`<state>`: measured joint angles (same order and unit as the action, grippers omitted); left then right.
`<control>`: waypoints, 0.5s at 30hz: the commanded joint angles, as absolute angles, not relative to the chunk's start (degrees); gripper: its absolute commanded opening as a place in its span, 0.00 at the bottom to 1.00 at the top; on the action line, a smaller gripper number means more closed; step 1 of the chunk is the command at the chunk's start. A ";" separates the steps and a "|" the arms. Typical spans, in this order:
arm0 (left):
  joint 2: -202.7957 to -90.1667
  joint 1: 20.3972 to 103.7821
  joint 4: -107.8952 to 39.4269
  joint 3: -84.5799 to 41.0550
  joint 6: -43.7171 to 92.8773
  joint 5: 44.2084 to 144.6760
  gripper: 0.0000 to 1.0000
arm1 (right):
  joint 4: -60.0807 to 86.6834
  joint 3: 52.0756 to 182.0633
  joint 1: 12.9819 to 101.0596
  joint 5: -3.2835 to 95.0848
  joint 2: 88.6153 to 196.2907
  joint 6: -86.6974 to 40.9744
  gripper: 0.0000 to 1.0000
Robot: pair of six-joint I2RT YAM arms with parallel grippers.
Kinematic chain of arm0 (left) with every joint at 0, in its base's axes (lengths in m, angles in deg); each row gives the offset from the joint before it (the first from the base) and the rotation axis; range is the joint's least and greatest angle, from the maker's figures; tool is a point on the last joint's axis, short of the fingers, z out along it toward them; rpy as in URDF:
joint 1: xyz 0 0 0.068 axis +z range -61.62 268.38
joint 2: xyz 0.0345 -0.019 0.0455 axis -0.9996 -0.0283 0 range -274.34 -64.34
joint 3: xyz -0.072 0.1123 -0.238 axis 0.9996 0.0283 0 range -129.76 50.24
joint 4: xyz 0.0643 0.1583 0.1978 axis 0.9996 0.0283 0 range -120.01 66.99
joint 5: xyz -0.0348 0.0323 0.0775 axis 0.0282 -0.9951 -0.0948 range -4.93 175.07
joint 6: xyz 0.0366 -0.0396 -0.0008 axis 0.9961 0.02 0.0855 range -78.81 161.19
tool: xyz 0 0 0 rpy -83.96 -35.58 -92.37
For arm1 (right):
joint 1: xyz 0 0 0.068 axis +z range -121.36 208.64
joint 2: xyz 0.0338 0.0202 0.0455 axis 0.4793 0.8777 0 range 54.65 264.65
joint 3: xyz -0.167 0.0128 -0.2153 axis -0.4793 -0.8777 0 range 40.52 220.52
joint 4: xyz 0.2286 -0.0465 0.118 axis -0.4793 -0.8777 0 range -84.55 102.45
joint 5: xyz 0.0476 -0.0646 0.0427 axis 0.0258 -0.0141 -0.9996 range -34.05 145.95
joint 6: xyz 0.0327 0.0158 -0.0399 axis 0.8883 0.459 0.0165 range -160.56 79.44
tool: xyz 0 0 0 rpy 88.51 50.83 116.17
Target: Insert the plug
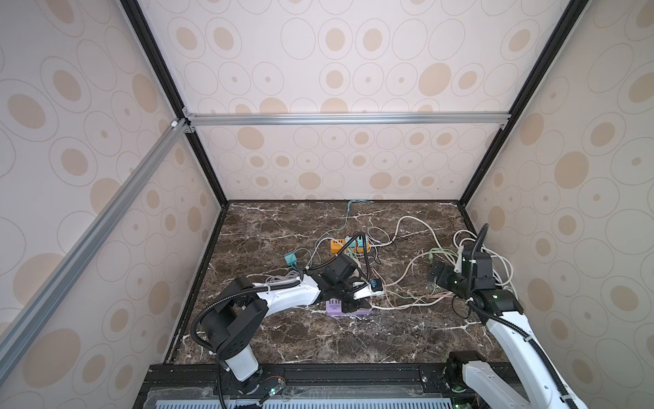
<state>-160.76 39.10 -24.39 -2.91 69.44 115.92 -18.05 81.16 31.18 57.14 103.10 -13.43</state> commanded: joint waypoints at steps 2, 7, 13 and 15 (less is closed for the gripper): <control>-164.92 40.36 -10.55 6.74 69.08 104.30 0.00 | -16.40 83.74 31.28 51.93 105.01 -15.49 0.99; -163.55 40.57 -14.36 8.95 69.44 104.94 0.00 | -12.04 84.14 41.04 41.36 107.68 -26.32 0.99; -163.54 41.49 -15.20 8.92 69.82 108.21 0.00 | -3.55 79.06 54.44 34.04 110.24 -35.18 0.74; -163.28 41.97 -15.04 8.58 70.01 108.52 0.00 | 2.41 75.43 54.56 29.21 111.16 -33.58 0.65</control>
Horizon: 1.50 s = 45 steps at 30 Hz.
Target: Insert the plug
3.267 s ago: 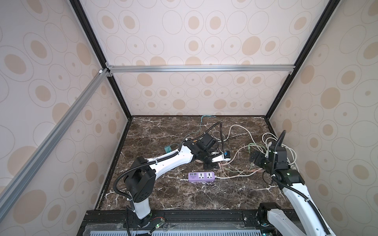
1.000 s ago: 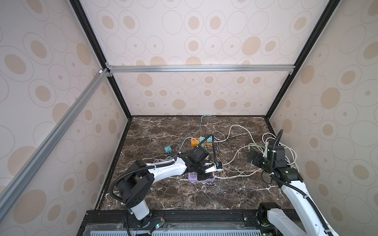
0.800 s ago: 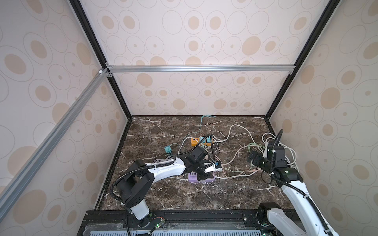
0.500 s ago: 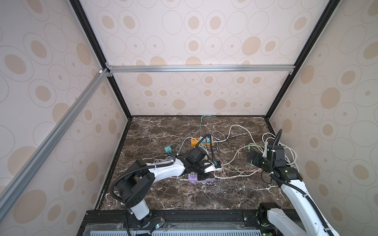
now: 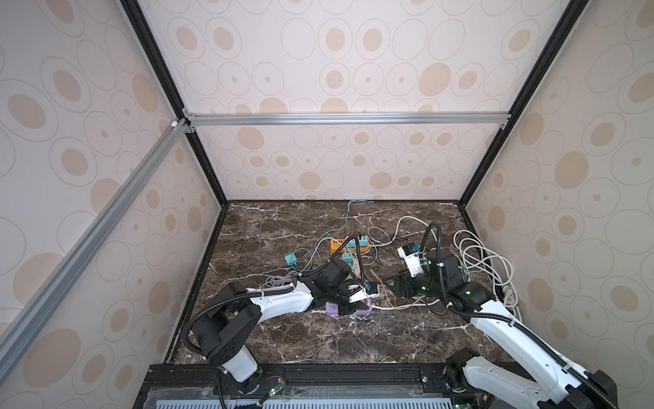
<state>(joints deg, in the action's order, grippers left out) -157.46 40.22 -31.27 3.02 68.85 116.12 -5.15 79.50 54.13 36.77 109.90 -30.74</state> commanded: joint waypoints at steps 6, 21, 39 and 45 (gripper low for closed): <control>-163.76 42.54 -14.24 7.40 71.56 108.83 0.00 | 6.93 73.90 55.23 24.61 116.55 -24.28 0.37; -168.01 42.93 -12.52 5.21 74.88 108.50 0.00 | 12.29 71.43 61.84 25.61 126.46 -19.12 0.25; -168.32 42.50 -8.82 -0.04 74.27 104.80 0.24 | 7.58 70.69 62.04 31.64 125.49 -19.58 0.21; -161.31 42.50 -7.22 -7.15 74.14 104.63 0.69 | 4.67 71.21 62.09 41.38 119.43 -17.68 0.32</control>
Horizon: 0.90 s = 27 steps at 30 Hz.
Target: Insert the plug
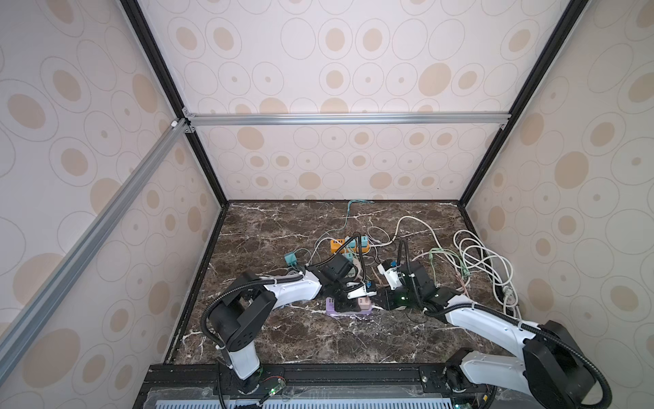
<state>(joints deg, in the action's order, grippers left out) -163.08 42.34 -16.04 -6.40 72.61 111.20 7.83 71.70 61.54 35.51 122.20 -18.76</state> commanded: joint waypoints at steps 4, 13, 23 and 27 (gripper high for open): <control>-153.33 42.63 -11.60 -6.70 73.15 107.18 0.99 | 3.59 71.51 62.04 46.28 116.39 -13.90 0.50; -137.76 43.33 -24.10 -1.22 66.16 110.14 0.99 | 3.09 76.70 62.05 55.84 126.02 -4.86 0.71; -127.59 48.74 -46.59 8.92 41.25 82.07 0.99 | 0.69 78.51 62.04 75.84 129.30 -0.09 0.40; -131.54 52.20 -36.60 5.23 35.01 72.35 0.99 | -0.82 73.75 60.48 82.63 125.12 -2.83 0.33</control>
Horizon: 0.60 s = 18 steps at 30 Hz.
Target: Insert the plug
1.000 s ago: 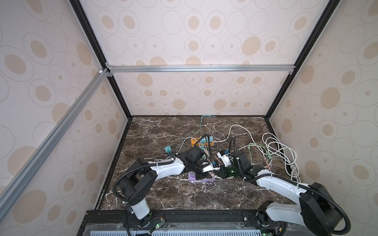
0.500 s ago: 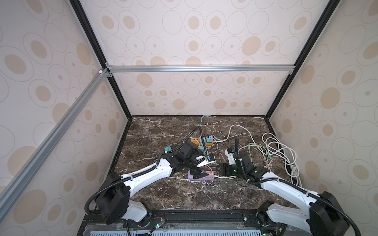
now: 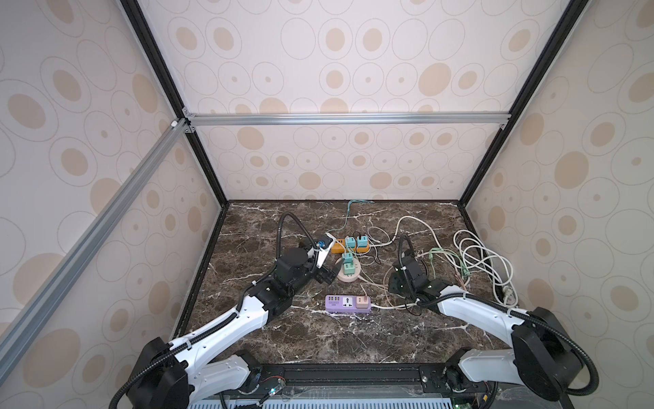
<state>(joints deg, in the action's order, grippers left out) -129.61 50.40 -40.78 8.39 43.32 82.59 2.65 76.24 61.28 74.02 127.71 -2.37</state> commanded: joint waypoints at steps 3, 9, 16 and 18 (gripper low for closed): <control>-133.76 55.16 -33.19 4.33 30.19 69.41 0.99 | -4.09 72.13 59.66 84.30 122.32 -2.62 0.33; -137.39 63.95 -26.44 2.16 20.60 69.10 0.99 | -6.68 69.63 59.49 88.57 116.15 -0.23 0.41; -144.59 71.19 -20.35 -0.02 17.92 74.68 0.99 | -7.14 69.74 59.40 88.74 111.44 -3.90 0.57; -146.55 71.93 -19.81 -0.60 18.19 75.30 0.99 | -7.41 70.10 59.40 88.69 110.29 -4.72 0.65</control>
